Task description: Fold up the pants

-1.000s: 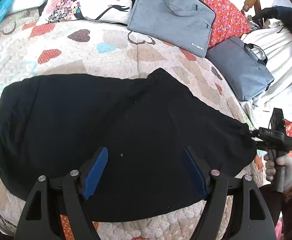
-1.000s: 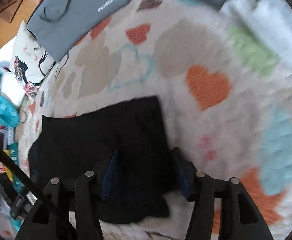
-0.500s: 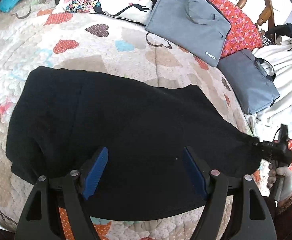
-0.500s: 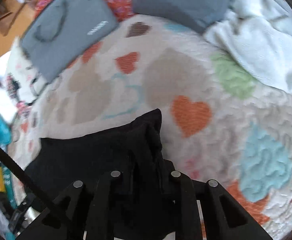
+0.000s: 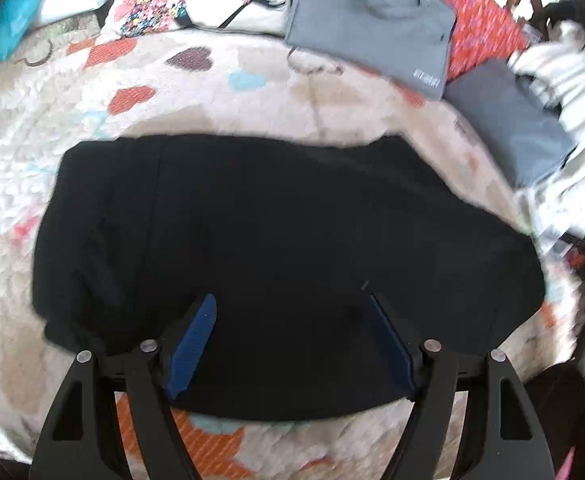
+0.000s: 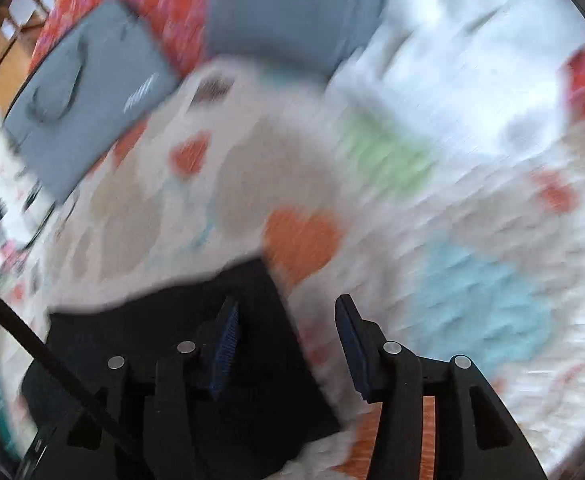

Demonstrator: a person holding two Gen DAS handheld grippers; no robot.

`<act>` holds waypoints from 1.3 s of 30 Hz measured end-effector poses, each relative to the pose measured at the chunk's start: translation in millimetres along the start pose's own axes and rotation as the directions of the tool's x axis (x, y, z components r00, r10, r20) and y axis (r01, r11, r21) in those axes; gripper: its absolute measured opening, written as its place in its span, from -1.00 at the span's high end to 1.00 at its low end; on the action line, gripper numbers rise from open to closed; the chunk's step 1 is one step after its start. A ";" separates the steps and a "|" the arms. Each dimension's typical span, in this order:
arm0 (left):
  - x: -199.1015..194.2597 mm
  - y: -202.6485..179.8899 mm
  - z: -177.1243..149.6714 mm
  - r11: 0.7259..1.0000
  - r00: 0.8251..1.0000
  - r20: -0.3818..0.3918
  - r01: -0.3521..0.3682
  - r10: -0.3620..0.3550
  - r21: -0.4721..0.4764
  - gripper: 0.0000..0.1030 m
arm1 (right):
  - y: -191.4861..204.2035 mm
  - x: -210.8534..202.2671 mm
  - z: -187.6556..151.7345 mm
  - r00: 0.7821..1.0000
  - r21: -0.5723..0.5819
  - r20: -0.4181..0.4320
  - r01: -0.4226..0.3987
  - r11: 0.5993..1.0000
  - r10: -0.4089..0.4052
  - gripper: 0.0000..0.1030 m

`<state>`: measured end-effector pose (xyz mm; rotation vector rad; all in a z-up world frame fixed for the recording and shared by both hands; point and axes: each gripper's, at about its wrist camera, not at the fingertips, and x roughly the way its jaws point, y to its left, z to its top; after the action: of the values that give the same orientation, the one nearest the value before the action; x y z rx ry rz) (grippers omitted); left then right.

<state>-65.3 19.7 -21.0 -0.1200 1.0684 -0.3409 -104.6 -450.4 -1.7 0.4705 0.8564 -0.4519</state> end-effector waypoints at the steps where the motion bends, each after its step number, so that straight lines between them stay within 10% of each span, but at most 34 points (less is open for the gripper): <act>1: 0.6 2.3 -3.7 1.000 1.000 -0.007 -0.004 0.004 0.001 -0.47 | 11.4 -14.3 2.1 0.998 -0.034 0.061 0.004 0.999 -0.002 -0.07; 5: -6.6 6.2 -17.4 1.000 1.000 0.005 0.002 -0.002 0.017 -0.47 | 85.8 -24.9 6.4 0.967 -0.223 -0.024 -0.254 0.941 0.255 -0.07; 12: -7.3 6.1 -20.2 1.000 1.000 0.030 0.002 -0.002 0.024 -0.47 | 249.2 27.1 -38.7 0.792 -0.390 -0.419 -0.599 0.700 0.444 0.39; 16: -6.8 8.0 -18.3 1.000 0.999 0.028 0.016 -0.016 0.017 -0.48 | 297.6 82.7 -45.5 0.795 -0.359 -0.476 -0.566 0.742 0.376 0.39; 22: -8.9 12.7 -10.7 0.999 0.999 0.016 0.048 -0.048 -0.001 -0.48 | 308.5 120.4 -11.6 0.923 -0.384 -0.317 -0.333 0.861 0.216 0.54; 25: -18.9 12.5 -5.7 0.987 0.987 0.035 0.157 -0.156 -0.033 -0.48 | 283.2 82.9 7.5 0.912 -0.331 -0.273 -0.387 0.861 0.305 0.44; 28: -28.6 4.3 -2.7 0.971 0.970 0.062 0.238 -0.237 -0.020 -0.48 | 221.0 38.1 13.8 0.877 -0.240 -0.271 -0.460 0.855 0.396 0.33; 34: -28.7 -36.9 10.4 0.949 0.954 -0.002 0.298 -0.300 0.104 -0.48 | 49.1 -34.5 8.3 0.939 -0.054 -0.100 -0.334 0.941 0.328 0.15; 39: -5.5 -116.1 37.7 0.894 0.924 -0.171 0.375 -0.341 0.244 -0.48 | -47.3 -49.7 -38.6 0.927 0.216 -0.055 -0.351 0.911 0.370 -0.02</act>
<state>-59.8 -90.3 31.9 -0.0492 1.1107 -0.8375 -182.6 -457.7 6.1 0.8284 0.7951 -0.1747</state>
